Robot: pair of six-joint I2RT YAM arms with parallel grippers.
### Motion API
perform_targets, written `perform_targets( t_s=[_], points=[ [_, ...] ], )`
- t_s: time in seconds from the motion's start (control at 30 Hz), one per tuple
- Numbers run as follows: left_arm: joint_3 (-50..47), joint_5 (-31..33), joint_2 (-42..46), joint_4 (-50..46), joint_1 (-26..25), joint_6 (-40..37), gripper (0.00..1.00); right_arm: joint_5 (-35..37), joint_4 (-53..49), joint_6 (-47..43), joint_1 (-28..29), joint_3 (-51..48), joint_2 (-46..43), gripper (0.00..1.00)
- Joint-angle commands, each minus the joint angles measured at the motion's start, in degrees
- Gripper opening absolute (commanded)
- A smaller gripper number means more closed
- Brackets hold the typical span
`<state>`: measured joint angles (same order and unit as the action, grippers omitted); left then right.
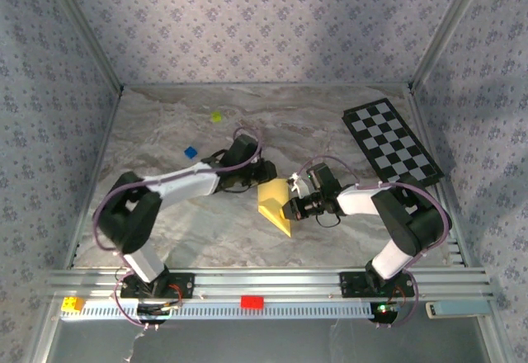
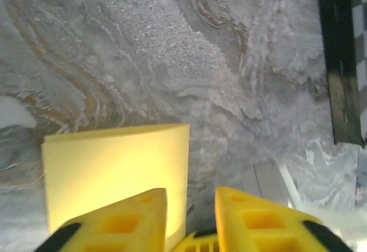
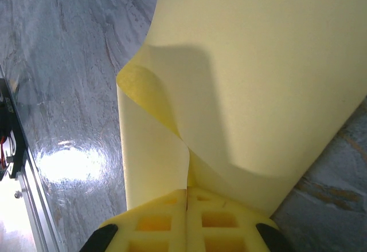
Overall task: Fold a paper plane with a square sheet of paper (pick it up from the middle)
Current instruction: Third fold the triangle at the center of the table.
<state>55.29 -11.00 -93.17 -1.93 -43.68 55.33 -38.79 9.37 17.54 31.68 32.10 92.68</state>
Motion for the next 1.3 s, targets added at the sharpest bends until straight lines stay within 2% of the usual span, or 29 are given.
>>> perform_targets(
  t_s=[0.0, 0.2, 0.4, 0.6, 0.8, 0.93, 1.27],
  points=[
    [-8.42, 0.35, 4.80, 10.22, -1.76, 5.12, 0.18, 2.31, -1.23, -0.62, -0.05, -0.59, 2.10, 0.00],
    [-20.22, -0.18, 5.93, 27.71, -6.01, 12.97, 0.11, 2.57, -1.78, -0.59, -0.29, -0.49, 2.12, 0.00],
    [-22.50, 1.26, 0.69, 35.15, -9.21, 17.28, 0.09, 2.94, -1.98, -0.61, -0.39, -0.77, 2.23, 0.00],
    [-22.18, 3.14, -1.94, 34.47, -10.99, 18.76, 0.07, 3.02, -1.72, -0.45, -0.41, -1.16, 2.04, 0.00],
    [-24.48, 5.71, 2.06, 32.34, -11.07, 18.30, 0.09, 3.06, -1.53, -0.40, -0.44, -1.55, 1.95, 0.00],
    [-24.53, 6.03, 3.26, 29.29, -11.08, 17.86, 0.09, 3.23, -1.42, -0.41, -0.50, -1.53, 1.92, 0.00],
    [-23.47, 5.20, 0.18, 28.73, -11.05, 19.02, 0.09, 3.01, -1.63, -0.61, -0.67, -1.42, 2.19, 0.00]
  ],
)
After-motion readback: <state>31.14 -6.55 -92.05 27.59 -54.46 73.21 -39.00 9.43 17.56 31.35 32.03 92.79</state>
